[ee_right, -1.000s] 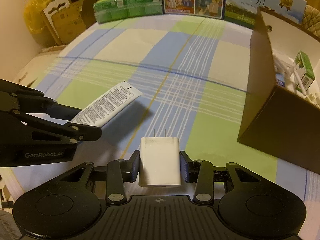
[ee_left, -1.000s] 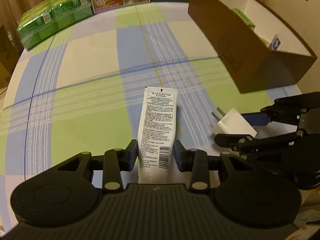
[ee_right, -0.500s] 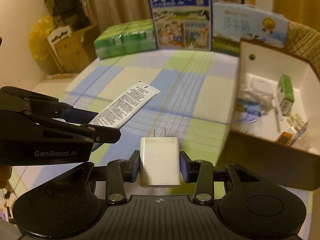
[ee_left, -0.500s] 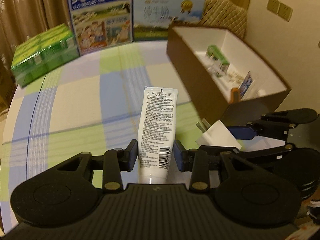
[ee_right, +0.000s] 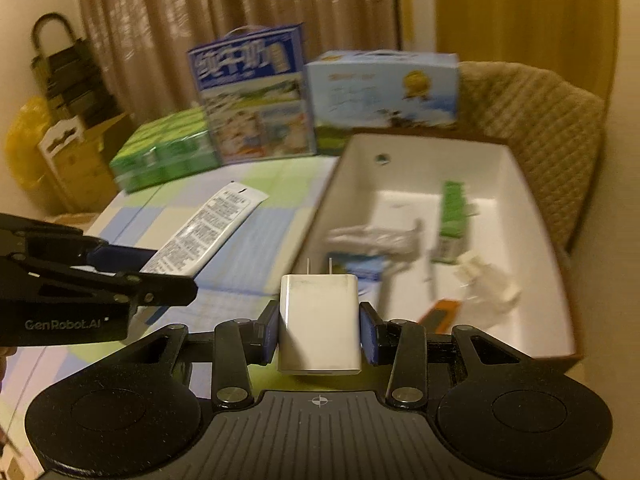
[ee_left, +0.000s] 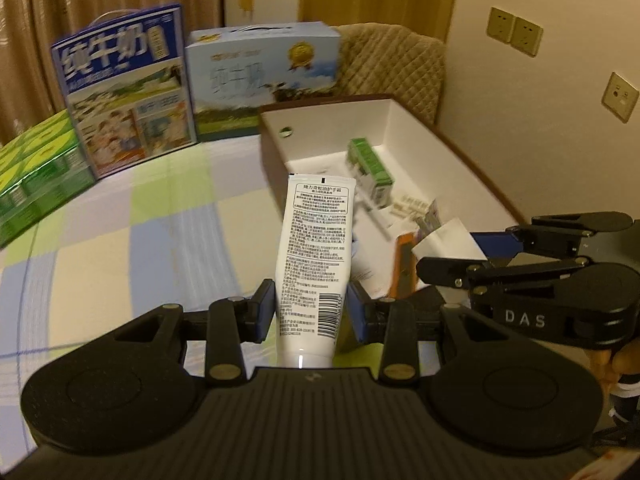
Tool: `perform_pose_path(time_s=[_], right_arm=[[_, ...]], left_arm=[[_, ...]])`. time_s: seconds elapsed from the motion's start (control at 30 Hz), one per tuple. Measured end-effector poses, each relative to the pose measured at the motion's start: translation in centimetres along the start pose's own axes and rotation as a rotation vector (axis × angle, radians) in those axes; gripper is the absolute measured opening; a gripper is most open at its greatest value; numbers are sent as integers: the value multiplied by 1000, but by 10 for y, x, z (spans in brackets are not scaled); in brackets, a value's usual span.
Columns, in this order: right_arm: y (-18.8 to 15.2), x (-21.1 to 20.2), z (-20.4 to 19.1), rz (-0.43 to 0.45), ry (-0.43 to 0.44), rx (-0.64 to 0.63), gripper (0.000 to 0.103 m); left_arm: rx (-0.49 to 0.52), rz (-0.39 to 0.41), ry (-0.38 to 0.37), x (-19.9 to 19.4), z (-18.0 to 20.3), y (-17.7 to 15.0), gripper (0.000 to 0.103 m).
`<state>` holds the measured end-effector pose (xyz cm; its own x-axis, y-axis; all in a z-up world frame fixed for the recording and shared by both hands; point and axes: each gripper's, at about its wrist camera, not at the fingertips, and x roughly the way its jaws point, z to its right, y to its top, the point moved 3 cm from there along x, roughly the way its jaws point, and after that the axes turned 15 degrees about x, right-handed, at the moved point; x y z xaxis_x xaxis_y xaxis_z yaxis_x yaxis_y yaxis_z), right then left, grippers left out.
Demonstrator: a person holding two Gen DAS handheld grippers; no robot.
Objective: Organize rigid objects
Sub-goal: 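Carry the toothpaste tube and white charger over the open brown box, then release the tube into the box with the left tool while the right tool releases the charger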
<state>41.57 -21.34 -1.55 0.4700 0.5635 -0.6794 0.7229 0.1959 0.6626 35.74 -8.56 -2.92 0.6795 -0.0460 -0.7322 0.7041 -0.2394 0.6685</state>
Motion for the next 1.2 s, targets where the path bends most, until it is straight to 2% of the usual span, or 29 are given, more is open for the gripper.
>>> perform_pose_path(time_s=[0.23,0.43,1.2], right_arm=[[28,-6,46,33,-43,44,38],[44,3,76,20,-48,75,38],[78,78,120,-92,-49,16,38]], left_arm=[[15,4,-34,29,25,38,33],[-15,-16,-53,60,35,63,33],[-221,-164,-84,156,20,78,33]])
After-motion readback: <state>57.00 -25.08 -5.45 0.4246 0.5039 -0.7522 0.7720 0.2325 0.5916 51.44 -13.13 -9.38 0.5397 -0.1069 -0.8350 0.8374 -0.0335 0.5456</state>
